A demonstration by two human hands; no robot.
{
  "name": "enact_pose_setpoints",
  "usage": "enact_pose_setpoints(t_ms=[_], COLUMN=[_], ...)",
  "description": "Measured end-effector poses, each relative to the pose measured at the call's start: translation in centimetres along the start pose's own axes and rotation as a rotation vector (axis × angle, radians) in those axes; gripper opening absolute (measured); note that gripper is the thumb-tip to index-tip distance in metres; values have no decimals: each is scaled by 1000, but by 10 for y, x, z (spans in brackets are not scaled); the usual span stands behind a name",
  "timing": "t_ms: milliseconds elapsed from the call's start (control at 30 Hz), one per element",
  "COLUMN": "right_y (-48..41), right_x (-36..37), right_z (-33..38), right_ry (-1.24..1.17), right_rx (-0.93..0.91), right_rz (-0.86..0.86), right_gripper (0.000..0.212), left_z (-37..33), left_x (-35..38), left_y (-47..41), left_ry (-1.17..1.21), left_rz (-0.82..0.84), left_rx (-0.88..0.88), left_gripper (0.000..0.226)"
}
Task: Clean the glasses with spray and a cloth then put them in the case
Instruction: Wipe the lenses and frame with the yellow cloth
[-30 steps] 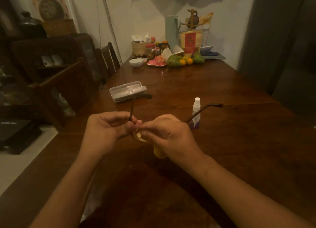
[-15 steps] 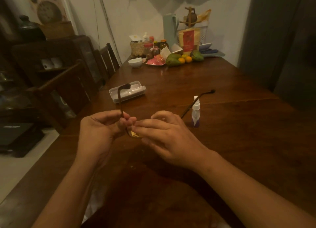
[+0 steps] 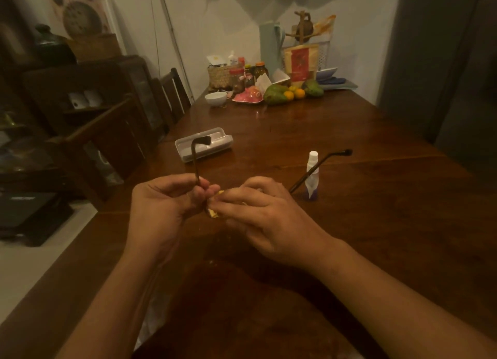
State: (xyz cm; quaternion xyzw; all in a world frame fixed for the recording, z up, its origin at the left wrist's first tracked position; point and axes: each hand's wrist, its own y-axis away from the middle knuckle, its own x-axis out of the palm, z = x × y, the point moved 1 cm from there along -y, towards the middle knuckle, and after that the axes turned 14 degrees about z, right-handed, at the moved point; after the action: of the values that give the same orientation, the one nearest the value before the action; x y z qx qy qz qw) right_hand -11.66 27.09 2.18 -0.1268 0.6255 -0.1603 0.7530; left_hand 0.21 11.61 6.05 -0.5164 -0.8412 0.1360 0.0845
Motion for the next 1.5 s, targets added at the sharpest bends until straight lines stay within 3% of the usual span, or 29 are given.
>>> enact_pose_setpoints(t_ms=[133,300,433,567,733,967,1167,1300,1500], right_y=[1,4,2,1,4,3,4,2,3], right_x=[-1,-7,-4,-2,-7,-3,-6,-4,-1], right_z=[-3,-9,-3,-2,-8,-6,-9,-7,-7], right_ry=[-82,-59,57,-18,-48,140,131,125,105], right_rx=[-63,-45,-41,-64,-49,-84,-41,-9,-116], right_rz=[-21,-140,-79,-44,-116,-149,-242,-211,-215], right_gripper=[49,29,39,54,32,35,22,29,35], left_z=[-1,-5,-7,-6,-6,-8,-7,-8,-6], left_x=[0,4,6,6,5,6,6,7,9], left_y=[0,1,2,2,3,3,4,4,4], left_ry=[8,-1,9,2,-25,-20,-63,-66,-20], left_rz=[5,0,4,6,21,2,-2,-13,-19], left_rx=[-3,22,36,32,35,47,71,87,70], left_gripper=[20,18,18,20,21,19,18,18,17])
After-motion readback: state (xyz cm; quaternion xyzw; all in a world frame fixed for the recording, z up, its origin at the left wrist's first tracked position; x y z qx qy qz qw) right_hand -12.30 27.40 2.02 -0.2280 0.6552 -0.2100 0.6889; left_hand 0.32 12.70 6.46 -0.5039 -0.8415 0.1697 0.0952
